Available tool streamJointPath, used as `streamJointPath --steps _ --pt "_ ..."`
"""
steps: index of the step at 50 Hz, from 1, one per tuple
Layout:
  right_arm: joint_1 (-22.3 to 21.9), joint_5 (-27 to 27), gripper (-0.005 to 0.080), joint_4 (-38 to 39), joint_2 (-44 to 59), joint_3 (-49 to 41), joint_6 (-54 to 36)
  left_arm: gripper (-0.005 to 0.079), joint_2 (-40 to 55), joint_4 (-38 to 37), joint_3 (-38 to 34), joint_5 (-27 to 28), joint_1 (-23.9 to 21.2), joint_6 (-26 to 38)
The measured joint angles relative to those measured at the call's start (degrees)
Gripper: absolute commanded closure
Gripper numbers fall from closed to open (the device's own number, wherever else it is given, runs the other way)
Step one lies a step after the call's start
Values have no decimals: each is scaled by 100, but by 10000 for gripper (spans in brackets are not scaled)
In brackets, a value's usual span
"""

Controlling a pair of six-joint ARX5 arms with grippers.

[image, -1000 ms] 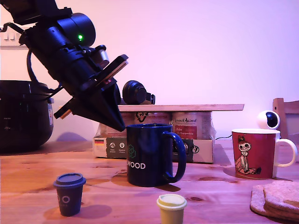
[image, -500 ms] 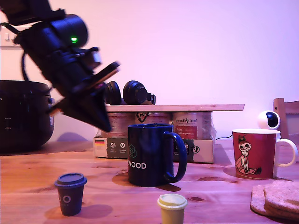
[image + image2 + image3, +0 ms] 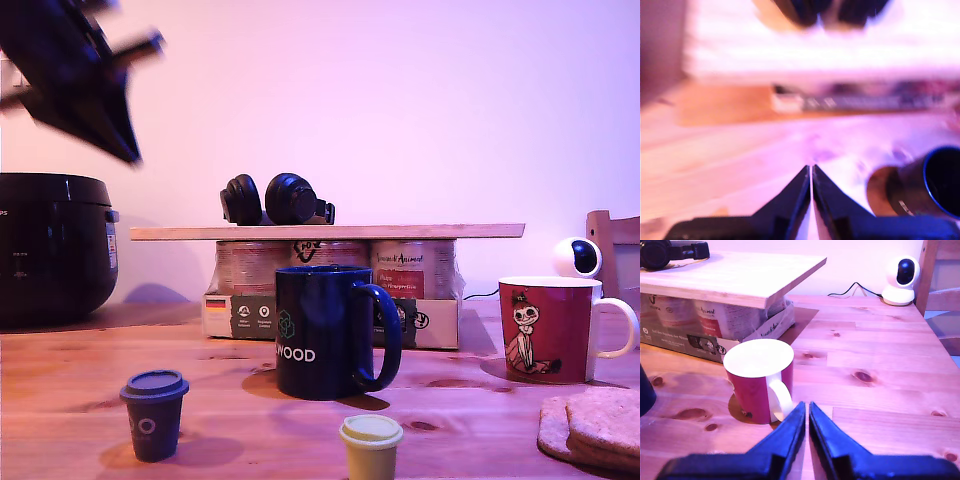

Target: Slide the blue coffee cup to the right

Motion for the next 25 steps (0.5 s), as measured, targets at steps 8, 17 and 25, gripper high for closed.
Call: streamJointPath --steps 8,17,25 --pt "0 4 764 -90 0 9 0 763 -509 -168 0 -181 195 0" --pt "0 4 764 -125 0 17 0 763 -1043 -177 0 -374 363 2" --pt "0 4 764 -127 0 20 0 763 -1596 -111 0 -627 389 4"
